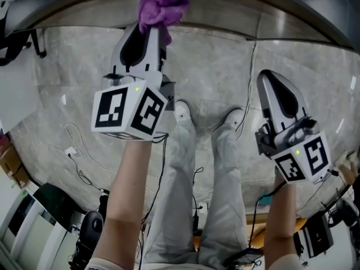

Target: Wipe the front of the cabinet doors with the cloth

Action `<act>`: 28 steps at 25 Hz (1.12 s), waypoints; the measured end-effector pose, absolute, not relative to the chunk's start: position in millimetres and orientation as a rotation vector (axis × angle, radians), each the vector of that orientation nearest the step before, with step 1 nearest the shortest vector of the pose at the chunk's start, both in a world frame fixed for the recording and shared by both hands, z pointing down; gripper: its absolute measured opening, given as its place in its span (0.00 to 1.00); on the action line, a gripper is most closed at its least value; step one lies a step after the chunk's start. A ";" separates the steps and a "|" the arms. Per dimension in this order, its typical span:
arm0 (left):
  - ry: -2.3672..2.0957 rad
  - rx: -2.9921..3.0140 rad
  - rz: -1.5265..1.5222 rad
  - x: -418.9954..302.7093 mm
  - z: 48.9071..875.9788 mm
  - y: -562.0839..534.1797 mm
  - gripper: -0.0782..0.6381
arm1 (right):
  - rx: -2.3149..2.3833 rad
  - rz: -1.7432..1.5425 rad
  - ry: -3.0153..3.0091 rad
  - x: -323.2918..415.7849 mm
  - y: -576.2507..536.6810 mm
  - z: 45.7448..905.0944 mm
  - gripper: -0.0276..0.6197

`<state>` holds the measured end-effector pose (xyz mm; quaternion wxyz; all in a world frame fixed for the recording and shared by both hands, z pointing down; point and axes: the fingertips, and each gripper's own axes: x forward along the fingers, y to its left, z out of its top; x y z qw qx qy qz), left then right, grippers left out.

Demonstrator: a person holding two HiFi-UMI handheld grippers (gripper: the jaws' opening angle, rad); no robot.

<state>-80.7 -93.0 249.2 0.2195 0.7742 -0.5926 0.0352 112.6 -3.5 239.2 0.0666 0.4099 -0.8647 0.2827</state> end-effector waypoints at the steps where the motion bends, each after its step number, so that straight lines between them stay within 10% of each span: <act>1: -1.629 2.149 0.106 -72.3 250.6 -87.7 0.21 | 1.241 0.855 -2.606 119.0 -2.6 239.3 0.09; 28: -1.144 2.288 0.179 265.5 298.6 -67.7 0.21 | 1.436 0.978 -2.517 329.2 11.0 271.0 0.09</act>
